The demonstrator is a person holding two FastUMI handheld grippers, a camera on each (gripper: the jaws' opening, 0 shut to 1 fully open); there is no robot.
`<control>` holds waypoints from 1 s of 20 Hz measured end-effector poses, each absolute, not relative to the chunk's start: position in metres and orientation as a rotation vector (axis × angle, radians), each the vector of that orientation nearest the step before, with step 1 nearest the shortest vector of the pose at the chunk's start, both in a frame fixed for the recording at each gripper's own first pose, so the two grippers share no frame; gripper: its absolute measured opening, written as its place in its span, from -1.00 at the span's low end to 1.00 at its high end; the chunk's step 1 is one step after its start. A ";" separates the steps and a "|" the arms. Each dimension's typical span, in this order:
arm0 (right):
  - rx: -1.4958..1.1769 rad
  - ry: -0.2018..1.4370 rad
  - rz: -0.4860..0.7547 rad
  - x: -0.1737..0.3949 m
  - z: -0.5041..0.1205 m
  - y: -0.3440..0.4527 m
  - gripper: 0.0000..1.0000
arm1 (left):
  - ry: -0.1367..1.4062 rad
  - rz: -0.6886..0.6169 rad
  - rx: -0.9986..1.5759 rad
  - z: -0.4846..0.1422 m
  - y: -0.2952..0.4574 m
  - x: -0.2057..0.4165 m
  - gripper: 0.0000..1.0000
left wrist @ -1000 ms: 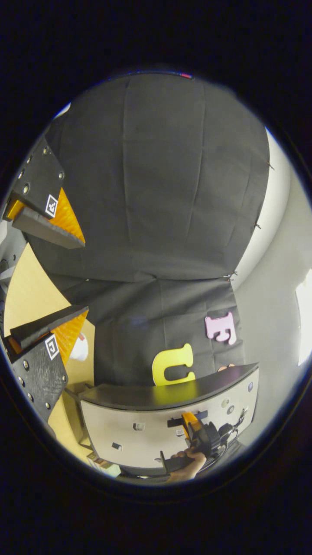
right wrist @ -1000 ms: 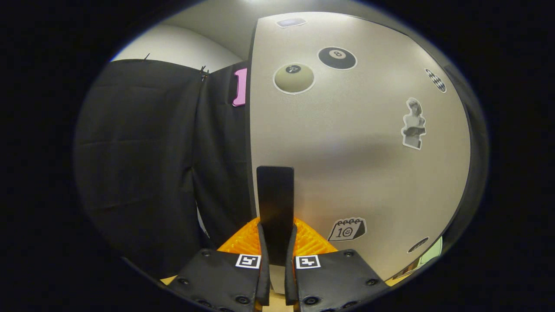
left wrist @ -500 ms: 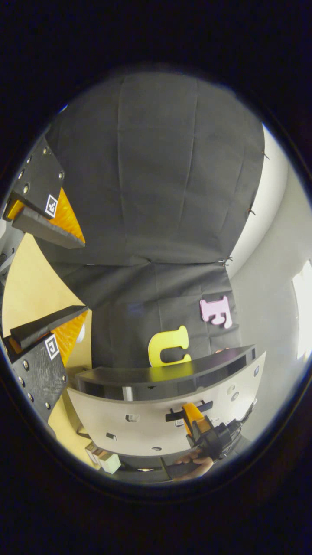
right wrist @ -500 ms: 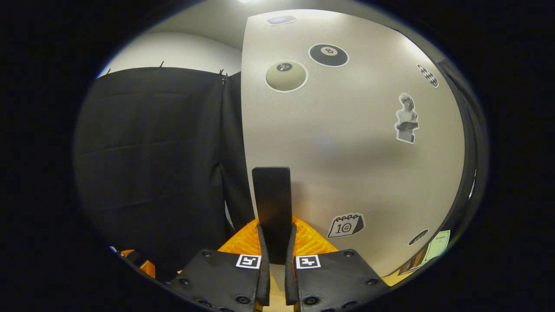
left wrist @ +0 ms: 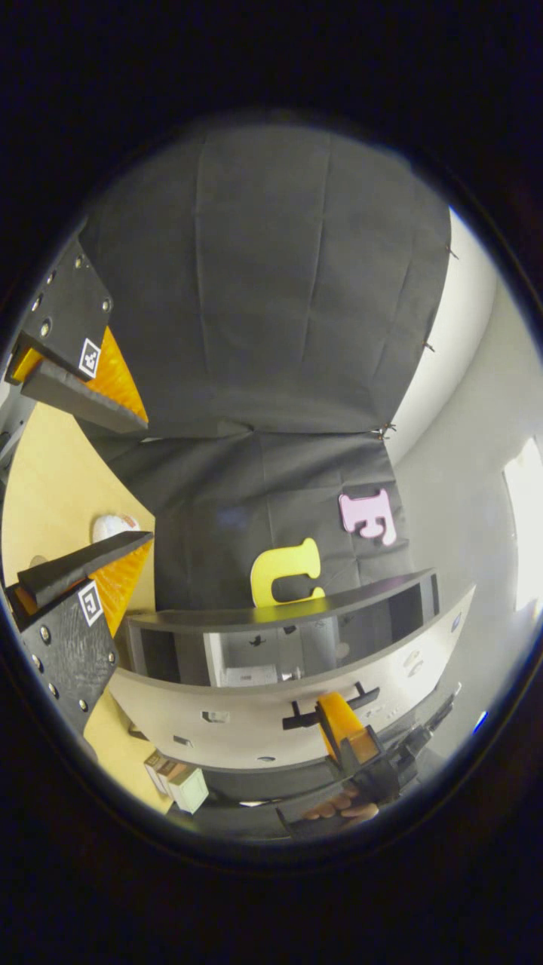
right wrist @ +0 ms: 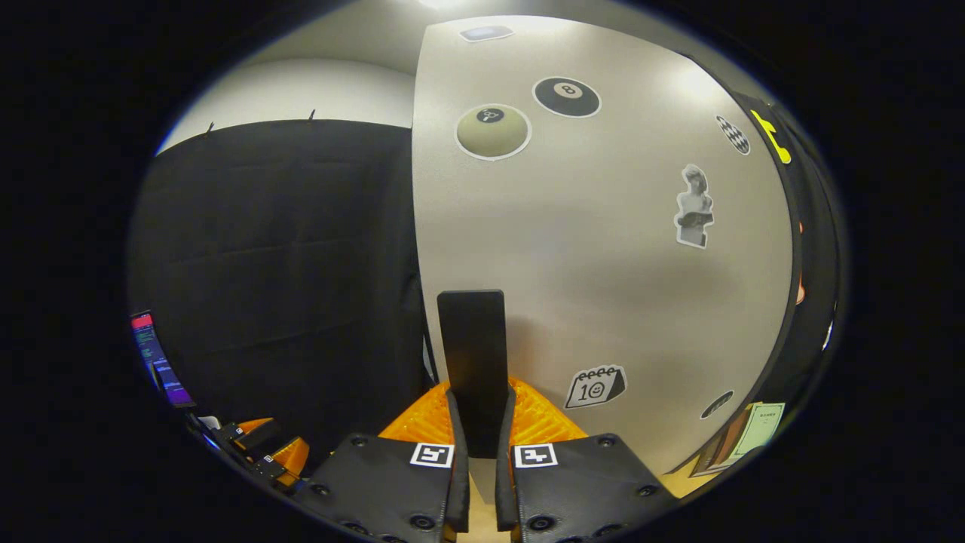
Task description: Open the cabinet door with the right hand, grasp the bottle in the cabinet with the left hand and place it on the coaster, then close the cabinet door with the right hand.
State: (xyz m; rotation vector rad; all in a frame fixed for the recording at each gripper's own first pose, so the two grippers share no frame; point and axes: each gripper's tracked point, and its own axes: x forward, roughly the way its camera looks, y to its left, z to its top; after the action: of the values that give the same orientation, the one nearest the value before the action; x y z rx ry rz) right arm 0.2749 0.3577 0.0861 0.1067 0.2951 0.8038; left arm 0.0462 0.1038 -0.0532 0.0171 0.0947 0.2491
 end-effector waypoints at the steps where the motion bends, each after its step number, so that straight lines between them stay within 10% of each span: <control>1: 0.106 0.297 0.815 0.275 0.086 0.356 -0.70 | 0.090 0.239 0.021 -0.050 0.096 0.047 0.59; 20: 0.121 0.288 0.844 0.283 0.085 0.336 -0.70 | 0.057 -0.018 0.017 -0.023 -0.073 0.043 0.59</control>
State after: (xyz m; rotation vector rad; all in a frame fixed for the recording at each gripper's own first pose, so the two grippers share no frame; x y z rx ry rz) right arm 0.2827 0.3357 0.0850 0.1205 0.2877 0.8445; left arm 0.0428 -0.0728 -0.0230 0.0174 0.0572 -0.0183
